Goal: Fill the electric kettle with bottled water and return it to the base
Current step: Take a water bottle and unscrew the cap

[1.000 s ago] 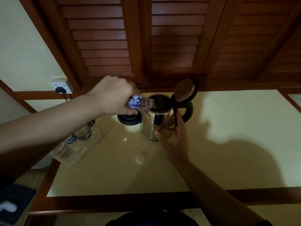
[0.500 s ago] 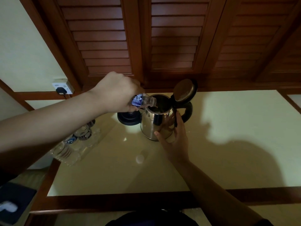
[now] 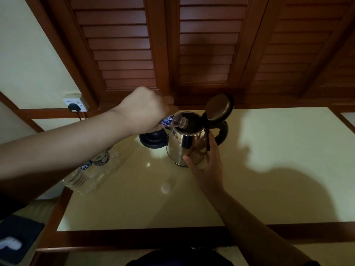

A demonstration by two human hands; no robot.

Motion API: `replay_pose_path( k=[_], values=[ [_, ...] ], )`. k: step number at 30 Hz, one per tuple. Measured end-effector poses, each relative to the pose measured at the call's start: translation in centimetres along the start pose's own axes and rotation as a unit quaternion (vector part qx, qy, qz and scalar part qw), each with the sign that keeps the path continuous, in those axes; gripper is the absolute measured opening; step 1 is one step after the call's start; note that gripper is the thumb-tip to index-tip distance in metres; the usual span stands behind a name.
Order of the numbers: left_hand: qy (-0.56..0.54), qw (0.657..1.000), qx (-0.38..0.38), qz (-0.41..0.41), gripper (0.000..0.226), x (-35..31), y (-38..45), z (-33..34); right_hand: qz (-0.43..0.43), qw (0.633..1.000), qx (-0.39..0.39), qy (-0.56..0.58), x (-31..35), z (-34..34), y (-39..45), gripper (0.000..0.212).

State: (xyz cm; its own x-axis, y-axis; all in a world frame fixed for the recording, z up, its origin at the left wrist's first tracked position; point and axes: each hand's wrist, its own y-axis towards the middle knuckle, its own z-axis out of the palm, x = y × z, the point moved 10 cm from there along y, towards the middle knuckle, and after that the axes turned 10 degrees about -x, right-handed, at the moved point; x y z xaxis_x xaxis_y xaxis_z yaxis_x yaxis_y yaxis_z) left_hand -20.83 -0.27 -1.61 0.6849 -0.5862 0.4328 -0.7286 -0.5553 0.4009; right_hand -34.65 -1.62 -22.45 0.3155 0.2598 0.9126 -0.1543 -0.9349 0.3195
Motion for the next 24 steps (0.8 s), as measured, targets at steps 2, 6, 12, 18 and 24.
replay_pose_path(
  k=[2, 6, 12, 18, 24],
  values=[
    [0.006, 1.000, 0.021, 0.006, 0.051, -0.2, -0.1, 0.5, 0.001, 1.000, -0.002, 0.000, -0.1, 0.0, 0.0, 0.107],
    [0.065, 0.996, 0.053, -0.028, 0.024, 1.7, -1.1, 2.8, 0.005, 1.000, -0.002, 0.000, -0.2, 0.0, -0.1, 0.107],
    [0.107, 0.989, 0.076, -0.071, 0.020, 2.6, -1.9, 3.5, 0.006, 1.000, 0.000, 0.001, -0.1, 0.0, -0.1, 0.107],
    [0.067, 0.987, 0.083, -0.120, 0.026, 2.8, -2.1, 2.2, 0.006, 1.000, 0.000, 0.002, 0.1, 0.0, 0.0, 0.107],
    [-0.128, 0.950, 0.062, -0.276, 0.053, 4.4, -4.2, 2.9, 0.009, 1.000, -0.003, -0.006, -0.1, -0.1, 0.0, 0.107]
  ],
)
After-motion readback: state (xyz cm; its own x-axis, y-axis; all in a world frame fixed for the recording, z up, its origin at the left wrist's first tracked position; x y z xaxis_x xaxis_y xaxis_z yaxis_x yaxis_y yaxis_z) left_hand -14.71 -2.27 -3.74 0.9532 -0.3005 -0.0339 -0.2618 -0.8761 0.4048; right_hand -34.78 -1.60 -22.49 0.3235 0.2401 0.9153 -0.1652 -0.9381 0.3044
